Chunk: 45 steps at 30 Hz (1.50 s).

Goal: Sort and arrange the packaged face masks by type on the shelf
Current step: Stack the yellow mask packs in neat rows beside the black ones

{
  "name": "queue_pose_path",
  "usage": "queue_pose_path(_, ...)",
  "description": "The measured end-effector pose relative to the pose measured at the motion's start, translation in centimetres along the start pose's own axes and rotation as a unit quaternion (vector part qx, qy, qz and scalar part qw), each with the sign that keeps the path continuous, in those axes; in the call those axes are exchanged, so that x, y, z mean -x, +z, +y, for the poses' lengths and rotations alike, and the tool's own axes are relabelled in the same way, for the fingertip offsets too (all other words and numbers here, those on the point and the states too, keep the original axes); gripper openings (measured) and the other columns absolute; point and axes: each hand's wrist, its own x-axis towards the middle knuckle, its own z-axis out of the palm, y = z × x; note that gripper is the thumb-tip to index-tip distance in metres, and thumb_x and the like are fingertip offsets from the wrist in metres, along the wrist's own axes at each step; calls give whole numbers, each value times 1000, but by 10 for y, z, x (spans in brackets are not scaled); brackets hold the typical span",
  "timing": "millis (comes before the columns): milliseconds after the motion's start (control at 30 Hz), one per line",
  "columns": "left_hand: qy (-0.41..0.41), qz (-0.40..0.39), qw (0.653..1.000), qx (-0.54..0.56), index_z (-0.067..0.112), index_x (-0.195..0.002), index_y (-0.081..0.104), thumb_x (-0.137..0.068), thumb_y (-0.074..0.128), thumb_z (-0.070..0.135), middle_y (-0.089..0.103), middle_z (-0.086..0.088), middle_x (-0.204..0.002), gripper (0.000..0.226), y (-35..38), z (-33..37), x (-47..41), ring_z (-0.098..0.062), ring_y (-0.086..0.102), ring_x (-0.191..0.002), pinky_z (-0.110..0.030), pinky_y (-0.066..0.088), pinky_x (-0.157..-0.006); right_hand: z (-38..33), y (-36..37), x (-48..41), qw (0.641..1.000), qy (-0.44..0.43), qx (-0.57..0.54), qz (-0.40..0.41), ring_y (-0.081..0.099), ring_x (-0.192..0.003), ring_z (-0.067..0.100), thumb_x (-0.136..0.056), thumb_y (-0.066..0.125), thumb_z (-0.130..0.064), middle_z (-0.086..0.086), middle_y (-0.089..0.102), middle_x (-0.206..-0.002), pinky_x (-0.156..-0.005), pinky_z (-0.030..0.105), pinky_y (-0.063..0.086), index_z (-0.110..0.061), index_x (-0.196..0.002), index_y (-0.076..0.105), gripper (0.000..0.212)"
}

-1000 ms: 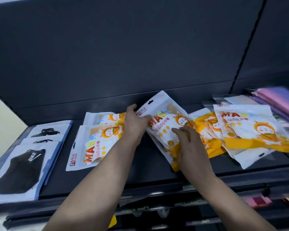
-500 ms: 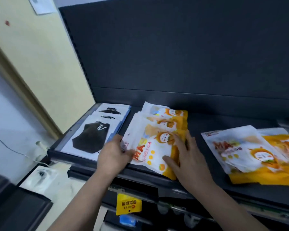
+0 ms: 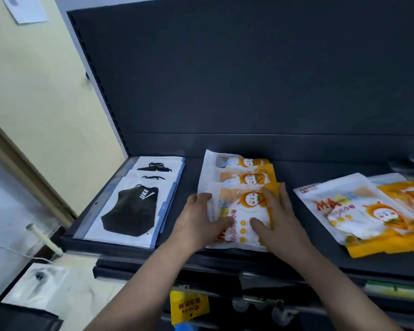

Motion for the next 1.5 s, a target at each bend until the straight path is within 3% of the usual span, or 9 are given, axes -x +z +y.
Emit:
queue_pose_path(267, 43, -11, 994, -97, 17, -145, 34, -83, 61, 59, -1, -13, -162, 79, -9, 1, -5, -28, -3, -150, -41, 12, -120, -5, 6, 3, 1000, -2, 20, 14, 2, -144, 8, -91, 51, -40, -11, -19, -156, -108, 28, 24, -33, -146, 23, 61)
queue_pose_path(367, 109, 28, 991, -68, 20, -140, 44, -90, 59, 46, 14, -8, -161, 59, -14, 19, -13, -22, 13, -148, -35, 20, -117, -3, -6, 5, 997, -24, 41, 68, 8, -145, 9, -95, 46, -34, -8, 6, -158, -112, 28, 21, -33, -140, 38, 46)
queue_pose_path(600, 239, 9, 970, -31, 25, -119, 63, -95, 53, 27, 63, 5, -123, 26, 15, 92, -28, -15, 51, -119, -30, 43, -95, 39, -51, 16, 953, -1, 245, 178, 51, -126, 28, -76, 61, -4, 8, 65, -121, -96, 44, 47, -17, -103, 71, 31)
queue_pose_path(733, 282, -65, 956, -55, 23, -123, 61, -95, 53, 28, 66, -1, -117, 29, 54, 138, -29, -20, 57, -111, -31, 47, -87, 75, -83, 28, 924, 77, 311, 211, 39, -134, 31, -82, 61, -27, 8, 57, -133, -102, 52, 34, -21, -108, 68, 27)
queue_pose_path(867, 294, -179, 929, -133, 28, -145, 39, -96, 52, 35, 39, -3, -150, 52, 101, 175, -37, -24, 37, -137, -34, 33, -110, 111, -99, 39, 937, 141, 302, 107, 11, -145, 30, -90, 44, -52, -3, 24, -156, -115, 50, 13, -39, -136, 41, 49)
queue_pose_path(1033, 290, -228, 905, -214, 37, -150, 26, -94, 51, 47, 25, -1, -158, 62, 148, 213, -35, -27, 16, -147, -40, 22, -117, 142, -139, 47, 939, 162, 294, 80, 4, -145, 31, -91, 38, -55, -7, 12, -158, -117, 43, 9, -42, -141, 27, 53)
queue_pose_path(1133, 295, -212, 904, -226, 41, -147, 29, -90, 51, 55, 30, 3, -155, 62, 171, 236, -33, -31, 25, -141, -45, 28, -112, 161, -168, 52, 941, 173, 285, 57, 3, -145, 29, -91, 43, -52, -8, 11, -158, -118, 43, 11, -41, -141, 27, 54)
queue_pose_path(1267, 183, -105, 968, -138, 30, -147, 33, -90, 50, 54, 42, -4, -145, 64, 182, 246, -42, -31, 38, -128, -43, 38, -103, 173, -184, 50, 968, 104, 224, 35, 7, -146, 27, -89, 54, -44, -5, 19, -156, -114, 35, 20, -34, -141, 34, 56)
queue_pose_path(1500, 50, 131, 988, 68, 17, -124, 50, -91, 55, 17, 66, -7, -115, 33, 150, 224, -56, -27, 60, -106, -32, 46, -81, 173, -171, 9, 977, -113, 180, 34, 21, -143, 21, -86, 64, -32, 4, 31, -152, -114, 42, 25, -23, -138, 44, 56)
